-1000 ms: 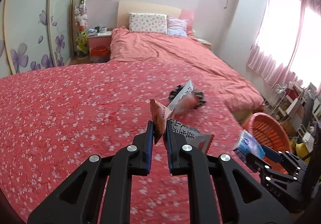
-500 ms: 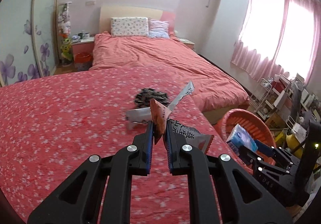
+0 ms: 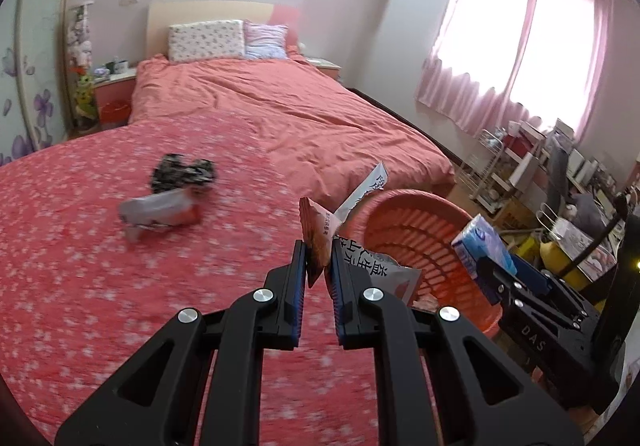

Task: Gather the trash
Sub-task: 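Carry the tissue pack and wrapper over the orange basket and open both tools, then move both tools back to the bed toward the black floral scrunchie and grey pouch, then grasp the silver snack wrapper with the left tool while the right tool grasps the scrunchie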

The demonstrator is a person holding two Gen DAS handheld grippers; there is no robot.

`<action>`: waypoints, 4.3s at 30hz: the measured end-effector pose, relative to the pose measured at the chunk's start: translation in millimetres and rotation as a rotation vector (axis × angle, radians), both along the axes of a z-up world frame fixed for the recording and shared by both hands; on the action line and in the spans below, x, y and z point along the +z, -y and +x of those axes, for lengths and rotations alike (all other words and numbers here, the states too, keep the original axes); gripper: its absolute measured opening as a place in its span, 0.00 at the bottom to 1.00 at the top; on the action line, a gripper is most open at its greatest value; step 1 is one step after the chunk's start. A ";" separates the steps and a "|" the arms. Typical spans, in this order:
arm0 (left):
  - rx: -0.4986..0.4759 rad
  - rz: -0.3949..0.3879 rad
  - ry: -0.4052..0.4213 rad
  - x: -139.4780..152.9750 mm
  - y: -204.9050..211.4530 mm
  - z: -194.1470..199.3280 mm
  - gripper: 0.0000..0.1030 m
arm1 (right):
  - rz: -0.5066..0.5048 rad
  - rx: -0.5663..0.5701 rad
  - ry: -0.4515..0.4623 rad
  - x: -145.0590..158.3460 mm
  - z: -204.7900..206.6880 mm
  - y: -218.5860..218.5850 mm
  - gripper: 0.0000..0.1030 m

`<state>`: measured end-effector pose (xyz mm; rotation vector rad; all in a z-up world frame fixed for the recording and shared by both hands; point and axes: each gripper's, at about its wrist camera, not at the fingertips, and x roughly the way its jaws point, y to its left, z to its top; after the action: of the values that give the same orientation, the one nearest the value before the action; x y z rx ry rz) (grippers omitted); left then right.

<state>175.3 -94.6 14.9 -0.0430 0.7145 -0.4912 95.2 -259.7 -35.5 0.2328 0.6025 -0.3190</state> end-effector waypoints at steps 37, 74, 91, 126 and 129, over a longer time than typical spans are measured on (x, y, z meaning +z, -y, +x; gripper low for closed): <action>-0.158 0.071 -0.187 -65.3 108.1 14.0 0.32 | 0.204 -0.122 0.033 -54.1 14.9 98.0 0.58; 0.319 0.182 -0.061 -37.4 -101.8 83.3 0.69 | 0.097 0.085 -0.031 -32.6 38.8 -11.9 0.62; 0.132 0.114 -0.141 -63.3 -102.3 125.6 0.29 | 0.060 0.190 -0.066 -32.6 75.2 -62.5 0.62; 0.113 0.226 -0.145 -73.8 -53.4 141.6 0.49 | 0.018 0.246 -0.092 -23.5 80.7 -90.2 0.62; 0.095 0.245 -0.127 -74.7 -50.6 136.6 0.26 | 0.026 0.240 -0.090 -23.8 80.7 -87.5 0.62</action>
<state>311.9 -44.1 -59.8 0.1225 0.8889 -0.3096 175.9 -172.2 -59.3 0.1695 0.7164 -0.0906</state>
